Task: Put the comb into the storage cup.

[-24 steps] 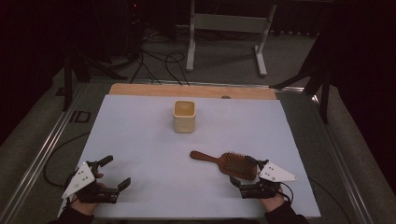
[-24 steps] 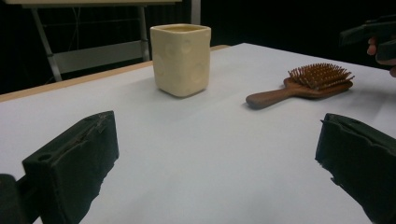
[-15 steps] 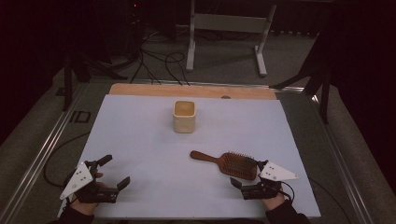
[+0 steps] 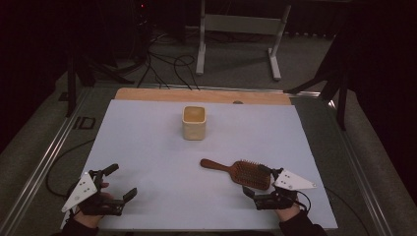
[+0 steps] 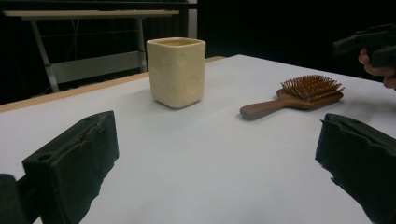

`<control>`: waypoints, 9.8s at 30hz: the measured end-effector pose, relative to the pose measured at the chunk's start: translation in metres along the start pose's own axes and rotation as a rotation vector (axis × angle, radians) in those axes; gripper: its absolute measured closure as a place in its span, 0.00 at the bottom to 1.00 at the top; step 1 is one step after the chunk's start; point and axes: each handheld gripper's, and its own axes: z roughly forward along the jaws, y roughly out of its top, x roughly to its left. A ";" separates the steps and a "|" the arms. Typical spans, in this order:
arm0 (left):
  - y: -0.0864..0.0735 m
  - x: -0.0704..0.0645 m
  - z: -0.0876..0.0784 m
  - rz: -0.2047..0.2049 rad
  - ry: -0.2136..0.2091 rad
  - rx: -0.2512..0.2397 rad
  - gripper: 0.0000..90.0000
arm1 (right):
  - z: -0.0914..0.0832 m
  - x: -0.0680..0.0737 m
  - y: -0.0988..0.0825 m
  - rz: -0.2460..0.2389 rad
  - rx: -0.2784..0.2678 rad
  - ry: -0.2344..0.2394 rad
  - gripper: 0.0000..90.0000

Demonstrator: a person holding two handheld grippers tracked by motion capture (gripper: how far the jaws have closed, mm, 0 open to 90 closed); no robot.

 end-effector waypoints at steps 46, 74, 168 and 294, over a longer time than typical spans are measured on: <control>0.002 -0.002 -0.001 -0.003 -0.005 -0.010 0.00 | 0.019 -0.007 0.060 -0.032 0.035 -0.014 0.10; 0.003 -0.003 0.000 0.001 -0.008 -0.007 0.00 | 0.082 -0.008 0.075 -0.003 0.173 0.052 0.20; 0.004 -0.005 0.000 0.019 -0.017 0.005 0.00 | 0.137 0.044 0.022 -0.009 0.663 -0.094 1.00; 0.004 -0.006 0.003 0.008 -0.028 0.004 0.00 | 0.062 -0.036 0.029 -0.025 0.995 -0.003 0.46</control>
